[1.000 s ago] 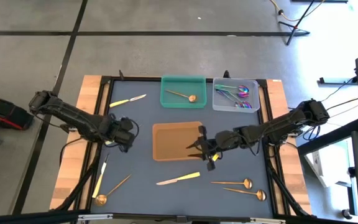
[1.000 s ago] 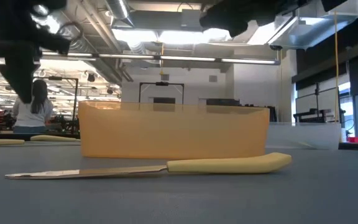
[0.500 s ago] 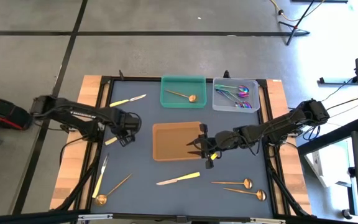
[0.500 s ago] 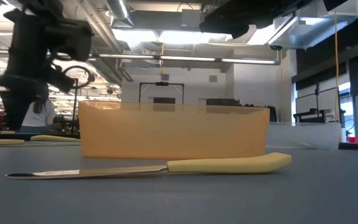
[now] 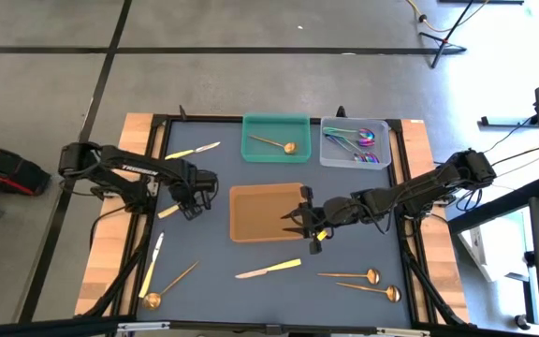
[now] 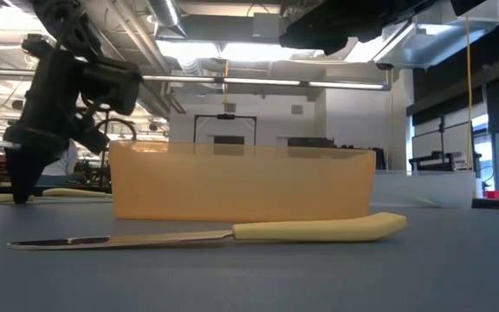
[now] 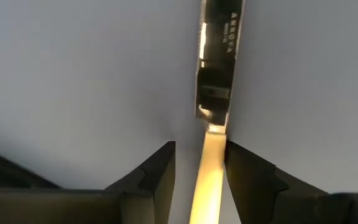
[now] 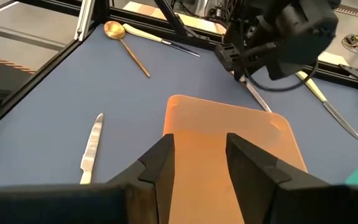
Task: Sort silverware by color (type)
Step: Put the yellow knife into the orange bin
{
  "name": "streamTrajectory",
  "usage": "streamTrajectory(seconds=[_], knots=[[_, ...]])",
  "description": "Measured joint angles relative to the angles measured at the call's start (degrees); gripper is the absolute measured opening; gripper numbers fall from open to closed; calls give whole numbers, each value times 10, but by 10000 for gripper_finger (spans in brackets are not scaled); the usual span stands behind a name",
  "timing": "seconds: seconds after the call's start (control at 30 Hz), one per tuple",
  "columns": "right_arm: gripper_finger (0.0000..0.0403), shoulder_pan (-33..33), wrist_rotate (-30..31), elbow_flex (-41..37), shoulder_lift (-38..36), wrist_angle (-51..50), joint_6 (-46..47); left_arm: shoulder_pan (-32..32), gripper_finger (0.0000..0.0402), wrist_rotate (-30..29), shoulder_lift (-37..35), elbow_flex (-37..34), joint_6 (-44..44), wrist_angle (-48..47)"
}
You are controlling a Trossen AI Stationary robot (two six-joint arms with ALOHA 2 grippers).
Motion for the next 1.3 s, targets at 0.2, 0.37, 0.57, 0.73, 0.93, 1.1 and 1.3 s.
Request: streamTrajectory(seconds=[0.2,0.37,0.57,0.73,0.93,1.1,1.3], knots=[[133,0,0,0,0,8,19,7,113,15,28,2,36,10],[133,0,5,0,0,13,20,6,60,15,31,2,34,16],[133,0,31,0,1,99,50,-8,29,-3,32,21,34,-3],[133,0,31,0,1,107,49,-39,35,-48,3,57,-7,-52],[133,0,24,0,1,103,48,-74,39,-99,-46,110,-53,-128],[133,0,24,0,1,98,47,-107,41,-126,-86,176,-56,-126],[133,0,24,0,1,98,47,-158,43,-204,-88,249,-17,-33]])
